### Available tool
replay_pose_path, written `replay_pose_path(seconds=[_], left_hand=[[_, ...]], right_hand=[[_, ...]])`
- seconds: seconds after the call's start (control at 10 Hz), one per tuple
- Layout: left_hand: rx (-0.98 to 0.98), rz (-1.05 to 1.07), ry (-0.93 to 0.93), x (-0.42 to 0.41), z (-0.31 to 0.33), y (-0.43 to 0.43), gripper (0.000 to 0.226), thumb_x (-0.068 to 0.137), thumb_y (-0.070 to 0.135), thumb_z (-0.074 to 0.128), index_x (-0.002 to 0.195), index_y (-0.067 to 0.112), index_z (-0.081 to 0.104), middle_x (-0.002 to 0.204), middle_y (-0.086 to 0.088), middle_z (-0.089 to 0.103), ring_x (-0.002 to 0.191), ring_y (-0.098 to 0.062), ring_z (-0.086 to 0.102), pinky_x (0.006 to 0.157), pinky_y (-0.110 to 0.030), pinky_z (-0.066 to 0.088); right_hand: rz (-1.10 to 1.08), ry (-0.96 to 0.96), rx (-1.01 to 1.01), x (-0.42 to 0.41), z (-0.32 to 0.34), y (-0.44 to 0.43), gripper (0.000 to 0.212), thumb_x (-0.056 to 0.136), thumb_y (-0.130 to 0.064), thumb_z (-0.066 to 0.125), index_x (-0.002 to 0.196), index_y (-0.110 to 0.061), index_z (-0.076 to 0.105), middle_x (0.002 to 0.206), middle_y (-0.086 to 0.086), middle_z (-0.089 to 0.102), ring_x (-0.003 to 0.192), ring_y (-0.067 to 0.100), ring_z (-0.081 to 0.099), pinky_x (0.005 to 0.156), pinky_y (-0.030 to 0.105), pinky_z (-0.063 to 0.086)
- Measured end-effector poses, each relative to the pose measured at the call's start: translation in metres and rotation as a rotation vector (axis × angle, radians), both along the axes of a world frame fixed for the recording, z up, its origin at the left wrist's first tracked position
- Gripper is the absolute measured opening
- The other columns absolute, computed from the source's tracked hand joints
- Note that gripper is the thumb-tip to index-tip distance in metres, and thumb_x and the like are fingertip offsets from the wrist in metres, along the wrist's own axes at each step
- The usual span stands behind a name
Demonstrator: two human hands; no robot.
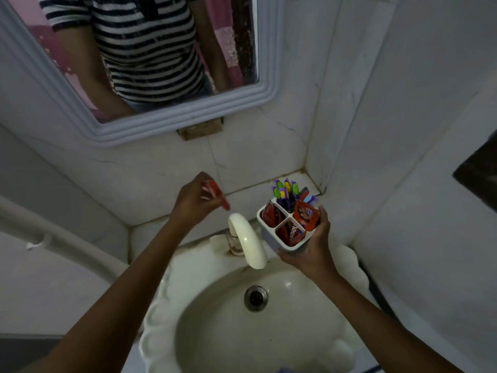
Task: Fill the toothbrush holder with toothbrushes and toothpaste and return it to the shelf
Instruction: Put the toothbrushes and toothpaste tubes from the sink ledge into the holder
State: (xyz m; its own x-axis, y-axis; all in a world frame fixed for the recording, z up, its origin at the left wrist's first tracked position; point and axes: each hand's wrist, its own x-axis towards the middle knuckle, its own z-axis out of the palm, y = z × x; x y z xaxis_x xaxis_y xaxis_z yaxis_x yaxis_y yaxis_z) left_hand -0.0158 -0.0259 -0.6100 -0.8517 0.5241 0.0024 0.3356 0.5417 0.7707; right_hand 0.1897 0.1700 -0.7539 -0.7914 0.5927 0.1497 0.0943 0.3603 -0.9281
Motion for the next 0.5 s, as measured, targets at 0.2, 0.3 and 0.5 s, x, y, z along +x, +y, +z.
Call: replay_pose_path(seconds=[0.2, 0.3, 0.5], left_hand=[[0.196, -0.309, -0.022, 0.049, 0.054, 0.05, 0.031, 0.075, 0.013, 0.08, 0.092, 0.014, 0.054, 0.088, -0.006, 0.072, 0.078, -0.019, 0.075, 0.069, -0.031, 0.063], [0.069, -0.407, -0.035, 0.064, 0.048, 0.063, 0.03, 0.074, 0.018, 0.081, 0.092, 0.016, 0.057, 0.089, -0.001, 0.071, 0.075, -0.013, 0.075, 0.07, -0.037, 0.063], [-0.113, -0.422, 0.027, 0.075, 0.026, 0.067, 0.03, 0.072, 0.036, 0.08, 0.096, 0.025, 0.067, 0.093, 0.008, 0.075, 0.084, -0.006, 0.07, 0.079, -0.04, 0.059]], right_hand=[[-0.04, 0.009, -0.05, 0.006, -0.007, 0.002, 0.144, 0.061, -0.01, 0.103, 0.155, -0.056, 0.005, 0.168, 0.0, 0.036, 0.149, 0.022, 0.045, 0.107, 0.001, 0.036], [-0.024, -0.004, -0.044, -0.001, -0.001, 0.001, 0.14, 0.06, -0.014, 0.105, 0.16, -0.045, 0.013, 0.165, -0.001, 0.042, 0.145, 0.02, 0.051, 0.111, 0.009, 0.043], [-0.046, -0.078, -0.002, -0.006, -0.01, 0.004, 0.155, 0.049, -0.039, 0.11, 0.164, -0.031, 0.007, 0.159, 0.004, 0.043, 0.143, 0.023, 0.056, 0.111, 0.047, 0.056]])
